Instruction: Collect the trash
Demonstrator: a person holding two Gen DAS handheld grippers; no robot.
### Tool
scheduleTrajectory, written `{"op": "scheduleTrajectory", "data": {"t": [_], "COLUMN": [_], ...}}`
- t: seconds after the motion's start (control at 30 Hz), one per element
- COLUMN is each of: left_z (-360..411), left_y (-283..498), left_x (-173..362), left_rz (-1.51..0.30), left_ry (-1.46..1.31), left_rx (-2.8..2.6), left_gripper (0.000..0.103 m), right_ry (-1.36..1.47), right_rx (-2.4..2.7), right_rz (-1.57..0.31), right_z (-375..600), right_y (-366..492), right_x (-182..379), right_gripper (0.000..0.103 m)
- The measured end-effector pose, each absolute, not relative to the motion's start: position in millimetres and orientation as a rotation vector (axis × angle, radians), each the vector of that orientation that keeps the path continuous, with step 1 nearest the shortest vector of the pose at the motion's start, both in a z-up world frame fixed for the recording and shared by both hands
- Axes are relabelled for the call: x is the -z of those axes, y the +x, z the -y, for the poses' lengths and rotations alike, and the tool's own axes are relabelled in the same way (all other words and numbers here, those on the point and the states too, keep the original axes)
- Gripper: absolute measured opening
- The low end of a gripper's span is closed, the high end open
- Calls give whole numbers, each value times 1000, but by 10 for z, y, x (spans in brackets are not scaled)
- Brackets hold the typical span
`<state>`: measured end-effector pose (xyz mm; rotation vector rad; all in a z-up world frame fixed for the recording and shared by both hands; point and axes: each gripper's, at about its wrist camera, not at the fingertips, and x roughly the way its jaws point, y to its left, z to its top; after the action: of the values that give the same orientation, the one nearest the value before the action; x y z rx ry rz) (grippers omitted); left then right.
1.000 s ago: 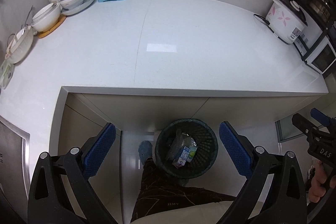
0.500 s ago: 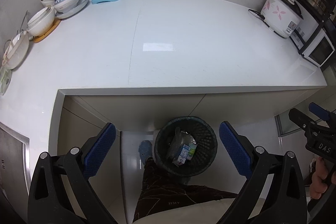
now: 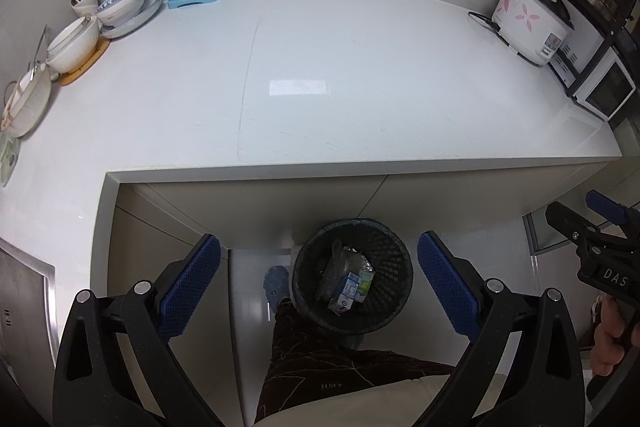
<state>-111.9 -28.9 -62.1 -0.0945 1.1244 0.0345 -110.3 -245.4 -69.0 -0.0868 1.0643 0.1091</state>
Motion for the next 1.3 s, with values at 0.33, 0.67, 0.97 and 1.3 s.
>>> {"op": "scheduleTrajectory", "data": {"t": [0.33, 0.67, 0.97, 1.3], "left_z": [313, 331, 337, 319], "left_y": [-1127, -1136, -1150, -1157], "left_x": [609, 613, 627, 603], "left_rz": [-1123, -1130, -1130, -1120], "left_ry": [-97, -111, -105, -96], "left_rx": [-33, -27, -20, -30], "left_gripper": [97, 97, 97, 97], "right_ry": [-95, -100, -102, -103], "right_rx": [-111, -116, -119, -123], "right_rz": [-1069, -1075, -1078, -1081], "right_z": [2465, 2466, 2433, 2397], "right_y": [-1102, -1099, -1121, -1137], "right_x": [704, 718, 730, 739], "right_gripper": [95, 95, 95, 95]}}
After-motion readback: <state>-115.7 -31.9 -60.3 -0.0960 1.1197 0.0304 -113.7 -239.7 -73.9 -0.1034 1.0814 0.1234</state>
